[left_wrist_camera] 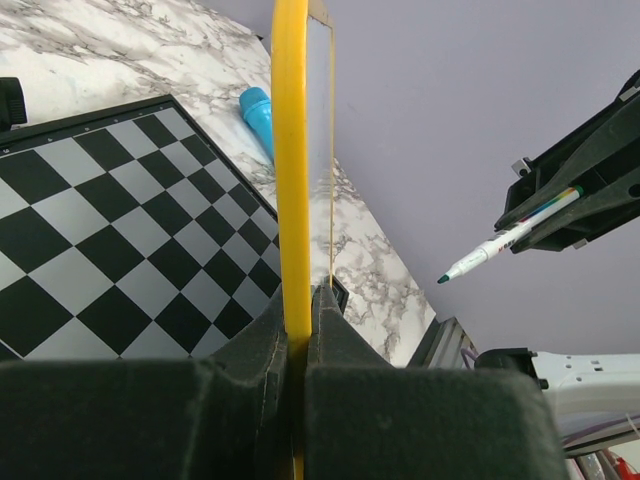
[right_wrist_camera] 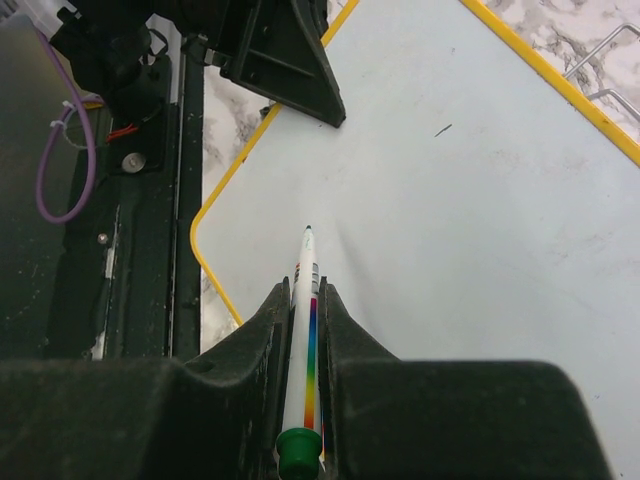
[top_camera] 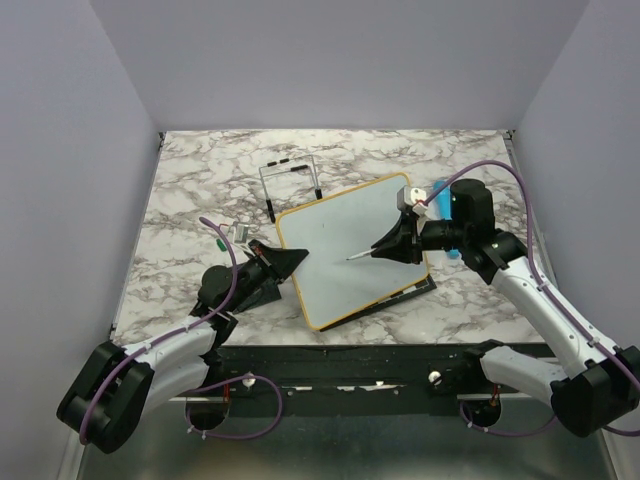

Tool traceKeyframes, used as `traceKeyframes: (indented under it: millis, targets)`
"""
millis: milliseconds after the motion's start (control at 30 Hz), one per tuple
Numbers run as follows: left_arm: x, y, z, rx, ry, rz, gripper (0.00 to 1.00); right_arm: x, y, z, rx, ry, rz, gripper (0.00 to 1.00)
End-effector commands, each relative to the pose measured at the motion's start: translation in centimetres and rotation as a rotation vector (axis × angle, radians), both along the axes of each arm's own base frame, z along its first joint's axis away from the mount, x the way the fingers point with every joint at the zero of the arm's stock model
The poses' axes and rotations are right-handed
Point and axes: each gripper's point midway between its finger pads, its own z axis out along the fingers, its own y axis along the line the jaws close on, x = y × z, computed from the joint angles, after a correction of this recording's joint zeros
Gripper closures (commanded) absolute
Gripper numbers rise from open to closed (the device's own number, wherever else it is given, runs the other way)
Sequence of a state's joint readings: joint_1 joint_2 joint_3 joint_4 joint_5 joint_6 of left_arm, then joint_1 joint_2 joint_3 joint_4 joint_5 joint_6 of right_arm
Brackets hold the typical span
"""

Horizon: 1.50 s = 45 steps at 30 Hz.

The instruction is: Write a sentence on the whiteboard

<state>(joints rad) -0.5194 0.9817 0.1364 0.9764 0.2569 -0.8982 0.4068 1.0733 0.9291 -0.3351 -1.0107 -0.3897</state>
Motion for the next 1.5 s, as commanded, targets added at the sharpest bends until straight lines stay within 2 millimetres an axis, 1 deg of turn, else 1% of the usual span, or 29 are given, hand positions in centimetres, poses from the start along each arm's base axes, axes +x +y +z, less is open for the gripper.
traceKeyframes:
  millis: [0,500,733,767,800,900,1067,1300,1467]
  targets:
    - [0.4,0.4,-1.6,0.096,-0.016,0.028,1.00,-0.4,0.2,0.5,0.020,-0.025,0.013,0.99]
    - [0.5,0.3,-1.7,0.090,-0.006,0.031,1.00,0.0,0.4,0.1,0.020,-0.010,0.004,0.99]
    - [0.6,0.1,-1.4,0.088,0.002,0.025,1.00,0.6,0.8,0.8,0.016,-0.019,-0.001,0.99]
    - [0.6,0.1,-1.5,0.088,0.005,0.024,1.00,0.8,1.0,1.5,0.014,-0.037,0.005,0.99]
    - [0.7,0.2,-1.6,0.089,0.011,0.032,1.00,0.9,0.9,1.3,-0.008,-0.040,0.002,0.99]
    - [0.6,0.4,-1.7,0.088,0.013,0.042,1.00,1.2,1.1,2.4,-0.013,-0.066,0.003,0.99]
    - [0.7,0.4,-1.6,0.083,0.017,0.042,1.00,1.4,2.0,3.3,0.003,-0.087,0.007,0.99]
    - [0.7,0.4,-1.6,0.076,0.024,0.047,1.00,1.4,3.1,3.7,-0.007,-0.106,0.011,0.99]
    - [0.8,0.2,-1.5,0.073,0.027,0.040,1.00,1.4,3.3,3.8,-0.011,-0.115,0.005,0.99]
